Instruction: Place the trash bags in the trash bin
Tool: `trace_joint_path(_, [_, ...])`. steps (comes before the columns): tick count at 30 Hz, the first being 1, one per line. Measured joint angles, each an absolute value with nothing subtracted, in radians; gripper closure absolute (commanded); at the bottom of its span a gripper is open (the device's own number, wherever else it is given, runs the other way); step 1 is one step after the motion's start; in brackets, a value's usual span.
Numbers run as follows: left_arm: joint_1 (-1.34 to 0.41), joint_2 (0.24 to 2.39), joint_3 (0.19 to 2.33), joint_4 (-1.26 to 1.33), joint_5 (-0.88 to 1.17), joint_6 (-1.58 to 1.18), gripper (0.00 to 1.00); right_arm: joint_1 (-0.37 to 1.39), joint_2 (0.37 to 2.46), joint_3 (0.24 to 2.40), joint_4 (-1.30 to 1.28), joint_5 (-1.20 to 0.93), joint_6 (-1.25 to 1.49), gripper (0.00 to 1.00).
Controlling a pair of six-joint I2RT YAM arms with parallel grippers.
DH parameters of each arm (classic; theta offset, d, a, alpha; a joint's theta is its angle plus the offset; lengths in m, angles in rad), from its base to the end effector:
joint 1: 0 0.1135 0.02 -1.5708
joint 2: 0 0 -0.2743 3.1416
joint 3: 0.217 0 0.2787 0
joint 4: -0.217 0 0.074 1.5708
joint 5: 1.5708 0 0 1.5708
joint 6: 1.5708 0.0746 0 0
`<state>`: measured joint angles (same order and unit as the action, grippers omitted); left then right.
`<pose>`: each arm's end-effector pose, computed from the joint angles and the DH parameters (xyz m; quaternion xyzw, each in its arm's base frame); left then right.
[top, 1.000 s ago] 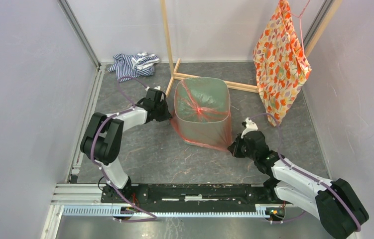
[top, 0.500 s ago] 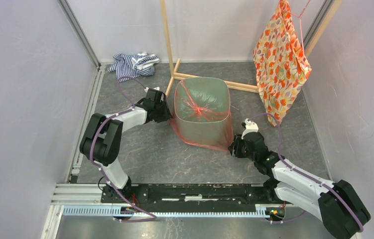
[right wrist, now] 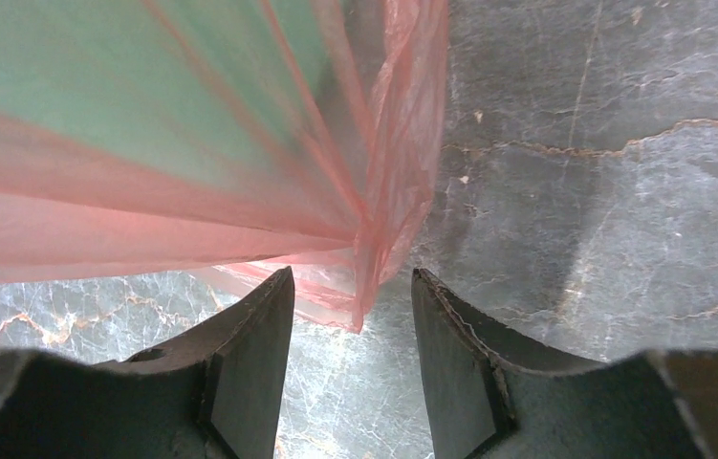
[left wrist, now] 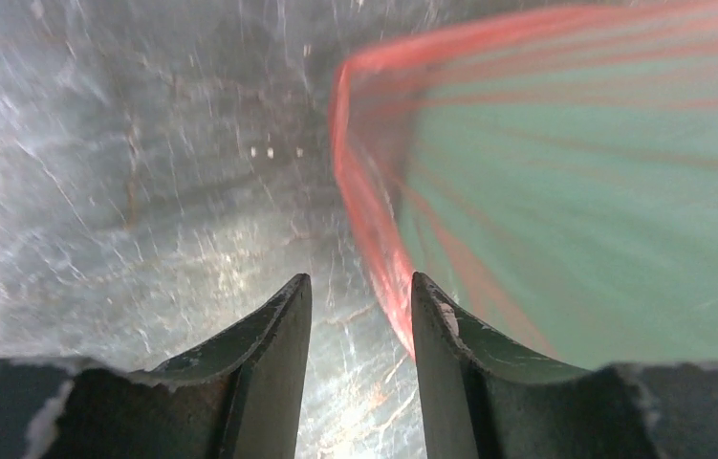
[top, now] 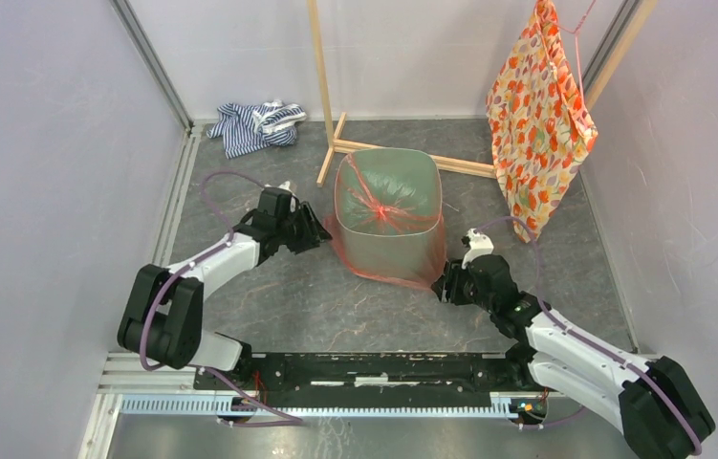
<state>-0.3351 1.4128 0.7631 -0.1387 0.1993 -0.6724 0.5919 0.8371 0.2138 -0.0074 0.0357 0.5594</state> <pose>0.3102 -0.1237 0.1632 -0.1170 0.9132 -0.2637 0.2879 0.1777 0.1162 0.1195 -0.0064 0.8914 0.2332 0.3885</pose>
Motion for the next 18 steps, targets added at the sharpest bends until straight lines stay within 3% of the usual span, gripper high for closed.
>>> trace_joint_path(7, [-0.418,1.417,0.664,-0.022,0.25,-0.786,0.47,0.613,0.879,0.214,0.008,0.022,0.56,0.45])
trace_joint_path(12, [-0.489,1.46,0.628,0.059,0.239,-0.83,0.64,0.627,0.899,0.215,0.023,0.022,0.561,0.45])
trace_joint_path(18, [-0.523,1.506,0.593,0.058,0.208,-0.839,0.71,0.641,0.905,0.215,0.03,0.027,0.562,0.44])
